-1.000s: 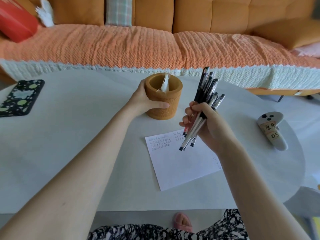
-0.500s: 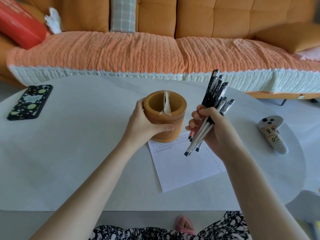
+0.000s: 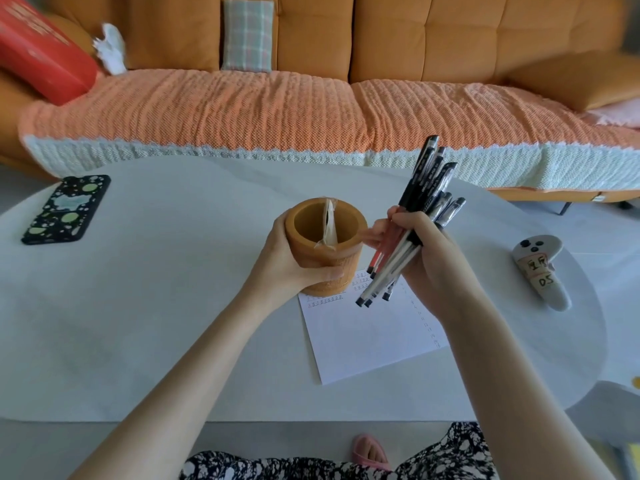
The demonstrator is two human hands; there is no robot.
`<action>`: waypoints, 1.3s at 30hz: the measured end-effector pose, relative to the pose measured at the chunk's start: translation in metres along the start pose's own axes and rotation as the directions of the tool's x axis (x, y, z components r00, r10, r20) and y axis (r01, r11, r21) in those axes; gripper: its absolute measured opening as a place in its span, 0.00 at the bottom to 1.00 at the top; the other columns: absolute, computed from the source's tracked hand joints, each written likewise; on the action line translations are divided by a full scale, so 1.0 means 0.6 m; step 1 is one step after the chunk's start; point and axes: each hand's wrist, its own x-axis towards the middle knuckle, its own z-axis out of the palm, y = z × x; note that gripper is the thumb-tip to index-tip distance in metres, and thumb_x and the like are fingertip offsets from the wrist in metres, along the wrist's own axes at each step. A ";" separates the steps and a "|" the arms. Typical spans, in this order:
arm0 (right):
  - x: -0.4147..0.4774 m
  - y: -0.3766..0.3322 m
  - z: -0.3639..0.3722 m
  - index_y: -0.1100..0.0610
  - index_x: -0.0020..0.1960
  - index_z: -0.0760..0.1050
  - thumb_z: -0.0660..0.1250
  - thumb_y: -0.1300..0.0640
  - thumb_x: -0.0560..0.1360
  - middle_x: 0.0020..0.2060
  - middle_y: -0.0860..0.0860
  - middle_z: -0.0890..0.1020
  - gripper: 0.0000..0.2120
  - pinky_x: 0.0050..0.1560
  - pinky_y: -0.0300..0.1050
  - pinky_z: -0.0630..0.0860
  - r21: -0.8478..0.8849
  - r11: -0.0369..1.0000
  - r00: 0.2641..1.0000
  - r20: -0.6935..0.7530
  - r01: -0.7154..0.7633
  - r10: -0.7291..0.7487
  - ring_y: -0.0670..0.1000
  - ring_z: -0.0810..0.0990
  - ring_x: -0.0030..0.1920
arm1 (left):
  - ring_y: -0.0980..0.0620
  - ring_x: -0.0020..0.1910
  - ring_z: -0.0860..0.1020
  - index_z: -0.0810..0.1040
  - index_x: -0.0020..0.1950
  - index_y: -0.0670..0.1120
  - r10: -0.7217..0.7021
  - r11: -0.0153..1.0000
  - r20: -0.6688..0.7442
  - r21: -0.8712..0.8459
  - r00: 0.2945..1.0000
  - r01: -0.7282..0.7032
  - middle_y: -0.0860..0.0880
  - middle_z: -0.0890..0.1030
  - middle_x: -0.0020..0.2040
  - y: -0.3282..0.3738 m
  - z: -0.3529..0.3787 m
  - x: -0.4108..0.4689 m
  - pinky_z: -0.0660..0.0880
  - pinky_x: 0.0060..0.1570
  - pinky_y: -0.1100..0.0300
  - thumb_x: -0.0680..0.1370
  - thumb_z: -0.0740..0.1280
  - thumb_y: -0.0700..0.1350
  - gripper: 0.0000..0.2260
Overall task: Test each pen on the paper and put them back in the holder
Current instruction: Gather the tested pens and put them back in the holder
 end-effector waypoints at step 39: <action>0.009 -0.015 0.123 0.58 0.56 0.80 0.64 0.46 0.77 0.51 0.55 0.84 0.17 0.51 0.53 0.79 -0.433 0.901 0.997 0.060 -0.027 0.059 0.55 0.83 0.51 | 0.59 0.38 0.79 0.76 0.54 0.44 0.063 0.926 0.259 -0.375 0.964 0.040 0.56 0.81 0.38 0.108 -0.037 -0.059 0.74 0.40 0.68 0.78 0.58 0.50 0.13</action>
